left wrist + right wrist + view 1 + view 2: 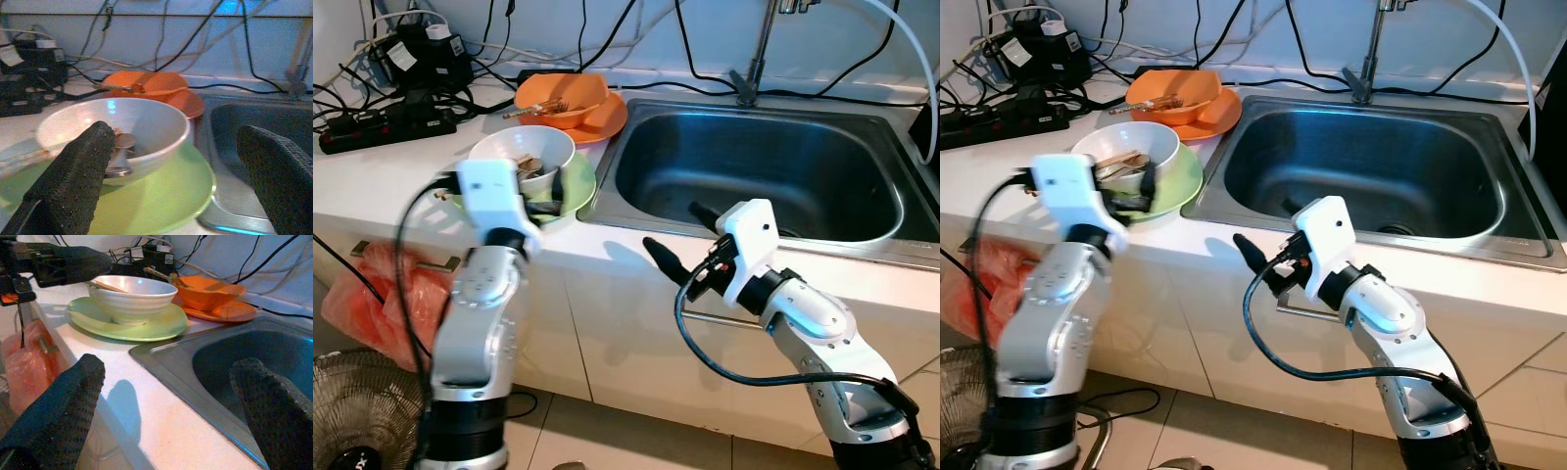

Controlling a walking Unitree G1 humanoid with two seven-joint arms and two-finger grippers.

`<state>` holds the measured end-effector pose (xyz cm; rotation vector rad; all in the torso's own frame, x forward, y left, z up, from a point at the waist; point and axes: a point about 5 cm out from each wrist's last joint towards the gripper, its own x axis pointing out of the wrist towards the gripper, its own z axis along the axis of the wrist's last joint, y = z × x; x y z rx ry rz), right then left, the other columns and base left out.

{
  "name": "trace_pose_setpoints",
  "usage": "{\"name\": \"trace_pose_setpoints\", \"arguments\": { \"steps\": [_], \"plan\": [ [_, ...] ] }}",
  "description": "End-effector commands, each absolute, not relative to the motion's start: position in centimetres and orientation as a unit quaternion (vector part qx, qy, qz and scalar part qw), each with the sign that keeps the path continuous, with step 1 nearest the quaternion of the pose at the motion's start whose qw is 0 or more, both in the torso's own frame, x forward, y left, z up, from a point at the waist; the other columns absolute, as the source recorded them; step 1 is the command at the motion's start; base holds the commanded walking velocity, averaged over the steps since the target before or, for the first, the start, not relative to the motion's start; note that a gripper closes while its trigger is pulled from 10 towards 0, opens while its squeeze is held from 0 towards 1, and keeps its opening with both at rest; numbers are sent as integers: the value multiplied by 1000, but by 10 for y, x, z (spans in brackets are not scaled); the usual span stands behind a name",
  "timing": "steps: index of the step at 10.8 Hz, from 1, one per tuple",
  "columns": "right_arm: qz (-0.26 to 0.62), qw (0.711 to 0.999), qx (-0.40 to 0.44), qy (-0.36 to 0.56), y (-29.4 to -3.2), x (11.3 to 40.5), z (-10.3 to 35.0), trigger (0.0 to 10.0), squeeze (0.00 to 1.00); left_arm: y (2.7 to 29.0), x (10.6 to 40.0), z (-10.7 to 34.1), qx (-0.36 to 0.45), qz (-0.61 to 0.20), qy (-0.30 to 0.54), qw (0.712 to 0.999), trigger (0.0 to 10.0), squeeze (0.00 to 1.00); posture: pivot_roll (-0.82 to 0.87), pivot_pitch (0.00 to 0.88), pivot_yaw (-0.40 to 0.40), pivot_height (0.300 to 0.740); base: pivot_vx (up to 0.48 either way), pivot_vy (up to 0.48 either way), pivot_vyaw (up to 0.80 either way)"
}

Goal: Kitchen organization

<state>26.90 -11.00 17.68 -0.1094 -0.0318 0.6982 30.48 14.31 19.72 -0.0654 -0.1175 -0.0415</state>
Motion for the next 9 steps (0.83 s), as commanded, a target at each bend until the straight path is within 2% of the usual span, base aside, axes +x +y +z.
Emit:
{"name": "trace_pose_setpoints", "arguments": {
  "steps": [1, 3, 6, 9],
  "plan": [
    [348, 935, -58, -26, -108, 267, 181, 10000, 0, 140, 306, 200, -35, -32, -62, 997, 10000, 0, 116, 0, 44, 740, 0, 0, 0],
    [349, 935, -61, -26, -107, 265, 180, 10000, 0, 141, 306, 200, -31, -27, -62, 997, 10000, 0, 115, 0, 46, 740, 0, 0, 0],
    [347, 936, -61, -28, -106, 266, 180, 10000, 0, 162, 307, 192, -11, 26, -51, 998, 10000, 0, 119, 0, 46, 740, 0, 0, 0],
    [347, 935, -63, -29, -105, 266, 180, 10000, 0, 163, 309, 185, -9, 23, -43, 999, 10000, 0, 118, 0, 47, 740, 0, 0, 0]
  ]
}}
